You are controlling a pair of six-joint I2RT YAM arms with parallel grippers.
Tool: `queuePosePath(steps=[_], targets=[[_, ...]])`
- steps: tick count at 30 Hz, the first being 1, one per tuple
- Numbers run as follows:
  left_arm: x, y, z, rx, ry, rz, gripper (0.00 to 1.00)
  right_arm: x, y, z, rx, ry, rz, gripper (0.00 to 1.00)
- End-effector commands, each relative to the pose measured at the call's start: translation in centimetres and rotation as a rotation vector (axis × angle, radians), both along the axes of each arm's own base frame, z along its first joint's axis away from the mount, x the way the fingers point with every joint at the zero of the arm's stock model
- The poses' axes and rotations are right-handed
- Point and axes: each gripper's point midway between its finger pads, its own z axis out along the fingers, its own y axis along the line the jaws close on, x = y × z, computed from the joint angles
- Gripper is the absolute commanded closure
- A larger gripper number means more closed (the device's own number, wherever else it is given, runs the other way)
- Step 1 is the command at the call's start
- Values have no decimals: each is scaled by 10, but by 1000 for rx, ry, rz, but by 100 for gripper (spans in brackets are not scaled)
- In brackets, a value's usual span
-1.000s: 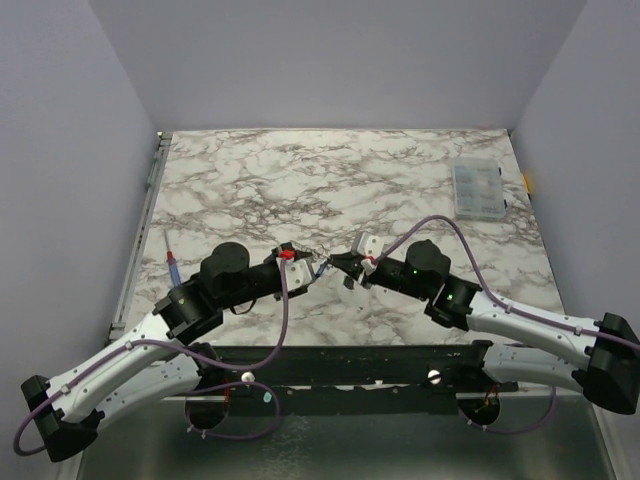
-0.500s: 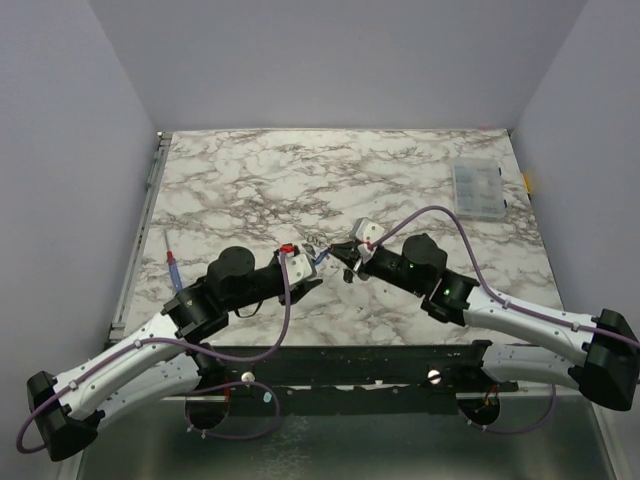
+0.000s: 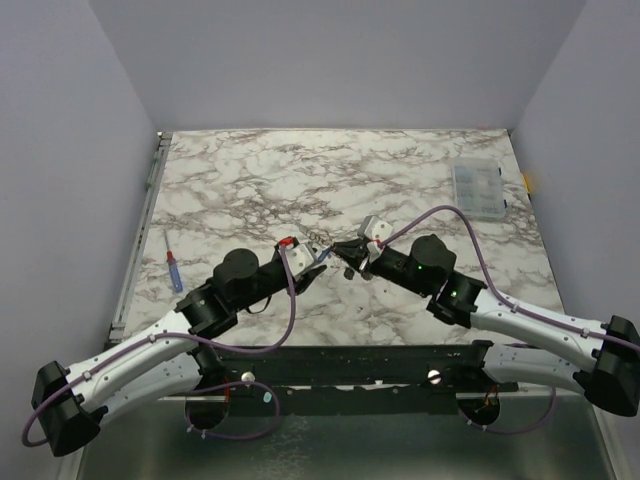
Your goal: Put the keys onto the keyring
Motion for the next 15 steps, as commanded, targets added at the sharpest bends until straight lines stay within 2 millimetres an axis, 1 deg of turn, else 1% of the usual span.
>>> queuePosePath(steps=[1, 6, 12, 15], targets=[[11, -4, 13, -98, -34, 45, 55, -1, -2, 24, 57, -22, -6, 99], [13, -12, 12, -132, -34, 35, 62, -2, -1, 25, 64, -27, -3, 100], [15, -18, 9, -149, -30, 25, 65, -3, -1, 27, 73, -33, 5, 99], [18, -19, 7, -155, -23, 37, 72, -4, -1, 28, 78, -35, 8, 99]])
